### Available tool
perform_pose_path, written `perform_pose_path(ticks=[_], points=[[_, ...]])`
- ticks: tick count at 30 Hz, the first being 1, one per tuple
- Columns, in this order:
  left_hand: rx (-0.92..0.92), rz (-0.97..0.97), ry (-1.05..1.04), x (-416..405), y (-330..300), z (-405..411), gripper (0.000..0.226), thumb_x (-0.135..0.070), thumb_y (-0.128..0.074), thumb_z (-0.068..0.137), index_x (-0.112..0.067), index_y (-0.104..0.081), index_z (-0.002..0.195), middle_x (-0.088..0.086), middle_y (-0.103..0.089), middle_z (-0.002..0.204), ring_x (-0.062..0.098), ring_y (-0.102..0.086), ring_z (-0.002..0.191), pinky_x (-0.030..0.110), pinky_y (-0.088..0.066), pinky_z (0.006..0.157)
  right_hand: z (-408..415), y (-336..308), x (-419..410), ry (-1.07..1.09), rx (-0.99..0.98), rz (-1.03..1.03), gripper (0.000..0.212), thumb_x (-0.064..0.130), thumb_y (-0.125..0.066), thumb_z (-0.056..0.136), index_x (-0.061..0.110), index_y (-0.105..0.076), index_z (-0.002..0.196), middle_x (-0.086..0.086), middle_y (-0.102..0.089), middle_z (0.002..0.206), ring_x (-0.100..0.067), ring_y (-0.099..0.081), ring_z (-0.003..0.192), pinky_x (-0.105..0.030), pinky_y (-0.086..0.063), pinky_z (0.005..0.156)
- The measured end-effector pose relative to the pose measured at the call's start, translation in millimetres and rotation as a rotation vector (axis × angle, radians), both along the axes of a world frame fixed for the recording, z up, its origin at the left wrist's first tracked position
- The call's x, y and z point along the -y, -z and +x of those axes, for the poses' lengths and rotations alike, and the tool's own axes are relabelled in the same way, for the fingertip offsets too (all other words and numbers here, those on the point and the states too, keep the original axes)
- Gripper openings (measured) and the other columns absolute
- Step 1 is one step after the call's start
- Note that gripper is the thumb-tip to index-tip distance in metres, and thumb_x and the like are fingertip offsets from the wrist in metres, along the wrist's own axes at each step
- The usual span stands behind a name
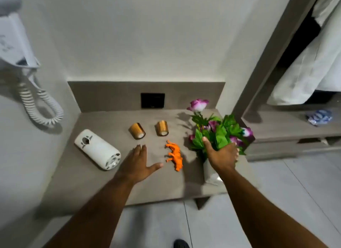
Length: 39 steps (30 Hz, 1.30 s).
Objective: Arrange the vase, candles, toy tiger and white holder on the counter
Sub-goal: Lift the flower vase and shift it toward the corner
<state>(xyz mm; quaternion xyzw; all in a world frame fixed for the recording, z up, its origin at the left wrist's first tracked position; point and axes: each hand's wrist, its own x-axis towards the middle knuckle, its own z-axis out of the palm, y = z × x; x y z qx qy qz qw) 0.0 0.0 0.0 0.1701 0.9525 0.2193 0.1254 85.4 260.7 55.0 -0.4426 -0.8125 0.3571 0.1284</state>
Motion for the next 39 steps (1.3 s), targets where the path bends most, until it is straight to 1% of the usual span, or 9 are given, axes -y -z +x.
perform_pose_path(ticks=[3, 6, 9, 13, 16, 23, 30, 34, 39], points=[[0.017, -0.174, 0.046, 4, 29, 7, 0.114, -0.085, -0.041, 0.071, -0.008, -0.017, 0.152, 0.019, -0.014, 0.163, 0.033, -0.011, 0.151, 0.044, -0.015, 0.122, 15, 18, 4, 0.007, 0.142, -0.011, 0.129, 0.068, -0.073, 0.068, -0.011, -0.010, 0.148, -0.033, -0.023, 0.153, -0.043, -0.020, 0.144, -0.047, -0.023, 0.117], [-0.076, -0.254, 0.094, 5, 52, 17, 0.113, -0.085, -0.038, 0.072, -0.006, -0.020, 0.150, 0.021, -0.016, 0.162, 0.035, -0.011, 0.150, 0.046, -0.016, 0.121, 20, 30, 7, 0.028, 0.213, -0.055, 0.128, 0.061, -0.079, 0.067, -0.008, -0.008, 0.148, -0.032, -0.035, 0.146, -0.042, -0.033, 0.137, -0.045, -0.037, 0.107], [-0.132, -0.272, 0.083, 5, 60, 19, 0.111, -0.085, -0.033, 0.073, -0.006, -0.021, 0.151, 0.020, -0.017, 0.162, 0.035, -0.012, 0.150, 0.047, -0.016, 0.120, 14, 34, 1, 0.069, 0.225, -0.058, 0.119, 0.057, -0.083, 0.065, -0.008, -0.021, 0.143, -0.025, -0.050, 0.135, -0.040, -0.050, 0.125, -0.044, -0.046, 0.098], [-0.129, -0.275, 0.087, 4, 60, 18, 0.112, -0.088, -0.021, 0.073, -0.009, -0.015, 0.152, 0.018, -0.013, 0.163, 0.034, -0.008, 0.151, 0.046, -0.011, 0.121, 9, 39, -13, 0.061, 0.280, -0.105, 0.097, 0.058, -0.084, 0.061, -0.002, -0.048, 0.128, -0.017, -0.060, 0.124, -0.036, -0.059, 0.113, -0.042, -0.052, 0.092], [-0.138, -0.289, 0.086, 3, 61, 16, 0.112, -0.087, -0.017, 0.073, -0.010, -0.012, 0.153, 0.017, -0.010, 0.164, 0.033, -0.005, 0.152, 0.046, -0.008, 0.121, 4, 40, -19, 0.058, 0.276, -0.115, 0.087, 0.052, -0.085, 0.060, 0.002, -0.055, 0.124, -0.015, -0.064, 0.119, -0.034, -0.062, 0.107, -0.036, -0.051, 0.082], [-0.138, -0.263, 0.049, -7, 58, 3, 0.122, -0.090, 0.006, 0.064, -0.010, -0.015, 0.153, 0.018, -0.012, 0.163, 0.034, -0.006, 0.151, 0.047, -0.007, 0.121, -32, 40, -41, 0.176, 0.021, -0.262, 0.089, 0.041, -0.090, 0.058, 0.001, -0.045, 0.125, -0.018, -0.058, 0.118, -0.037, -0.059, 0.107, -0.048, -0.053, 0.092], [-0.154, -0.249, 0.024, -14, 61, -7, 0.109, -0.085, -0.010, 0.076, -0.006, -0.033, 0.148, 0.021, -0.030, 0.157, 0.038, -0.024, 0.147, 0.053, -0.019, 0.117, -90, 56, -67, 0.172, -0.196, -0.210, 0.090, 0.039, -0.090, 0.059, 0.012, -0.038, 0.127, -0.003, -0.051, 0.105, -0.026, -0.052, 0.091, -0.037, -0.050, 0.085], [-0.166, -0.261, 0.008, -16, 64, -11, 0.104, -0.083, -0.018, 0.078, -0.007, -0.038, 0.146, 0.020, -0.034, 0.156, 0.039, -0.028, 0.145, 0.054, -0.023, 0.115, -121, 73, -87, 0.116, -0.309, -0.177, 0.095, 0.035, -0.090, 0.060, 0.016, -0.034, 0.134, -0.001, -0.051, 0.108, -0.022, -0.053, 0.093, -0.036, -0.051, 0.087], [-0.178, -0.232, 0.003, -20, 63, -14, 0.102, -0.081, -0.023, 0.079, -0.004, -0.041, 0.143, 0.022, -0.039, 0.152, 0.042, -0.034, 0.142, 0.056, -0.027, 0.113, -147, 86, -103, 0.064, -0.394, -0.151, 0.097, 0.031, -0.090, 0.061, 0.017, -0.032, 0.137, 0.004, -0.050, 0.110, -0.016, -0.051, 0.095, -0.026, -0.044, 0.084]])
